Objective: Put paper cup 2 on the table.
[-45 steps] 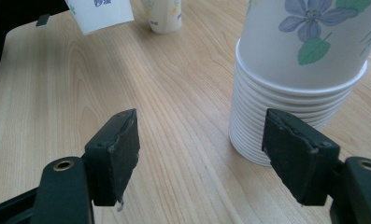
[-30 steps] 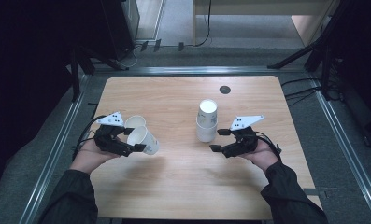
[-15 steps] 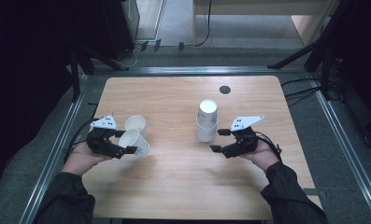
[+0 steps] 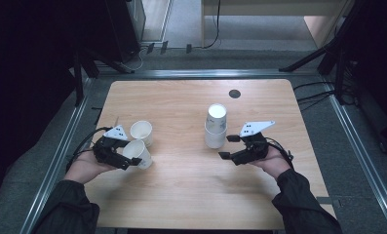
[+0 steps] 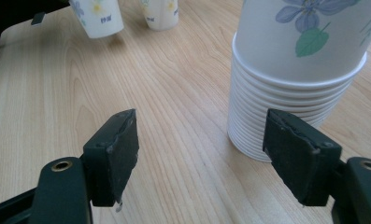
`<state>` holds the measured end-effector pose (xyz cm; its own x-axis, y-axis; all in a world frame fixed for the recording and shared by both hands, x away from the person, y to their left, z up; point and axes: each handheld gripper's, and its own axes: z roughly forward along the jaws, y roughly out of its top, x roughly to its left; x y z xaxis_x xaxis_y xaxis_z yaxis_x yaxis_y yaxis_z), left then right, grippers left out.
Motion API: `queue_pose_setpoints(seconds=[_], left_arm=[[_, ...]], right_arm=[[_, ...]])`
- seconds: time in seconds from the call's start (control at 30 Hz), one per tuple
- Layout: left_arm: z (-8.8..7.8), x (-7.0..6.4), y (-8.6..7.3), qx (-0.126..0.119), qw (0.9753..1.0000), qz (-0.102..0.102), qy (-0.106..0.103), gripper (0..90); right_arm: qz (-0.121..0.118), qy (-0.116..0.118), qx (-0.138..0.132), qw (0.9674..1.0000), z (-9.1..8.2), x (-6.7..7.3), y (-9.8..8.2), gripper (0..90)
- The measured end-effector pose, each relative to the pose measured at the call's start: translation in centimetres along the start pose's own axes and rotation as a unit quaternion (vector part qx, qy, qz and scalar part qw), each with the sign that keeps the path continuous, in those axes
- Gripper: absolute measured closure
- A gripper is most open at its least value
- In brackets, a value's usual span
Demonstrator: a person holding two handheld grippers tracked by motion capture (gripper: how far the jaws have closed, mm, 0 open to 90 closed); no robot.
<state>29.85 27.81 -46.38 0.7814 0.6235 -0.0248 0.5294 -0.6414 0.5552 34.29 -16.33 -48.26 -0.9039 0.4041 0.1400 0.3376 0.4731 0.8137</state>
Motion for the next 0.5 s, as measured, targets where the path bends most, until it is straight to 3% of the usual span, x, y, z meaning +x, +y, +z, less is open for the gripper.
queue_pose_setpoints(seconds=[0.27, 0.5], left_arm=[[1.2, -0.4, 0.2, 0.036, 0.9988, 0.028, 0.015, 23.8], [1.6, -0.5, 0.2, 0.044, 0.9979, 0.038, 0.028, 23.8]], right_arm=[[-0.003, -0.001, 0.001, 1.0000, 0.0, 0.0, 0.0, 27.3], [-0.002, -0.001, 0.001, 1.0000, 0.0, 0.0, 0.0, 27.3]])
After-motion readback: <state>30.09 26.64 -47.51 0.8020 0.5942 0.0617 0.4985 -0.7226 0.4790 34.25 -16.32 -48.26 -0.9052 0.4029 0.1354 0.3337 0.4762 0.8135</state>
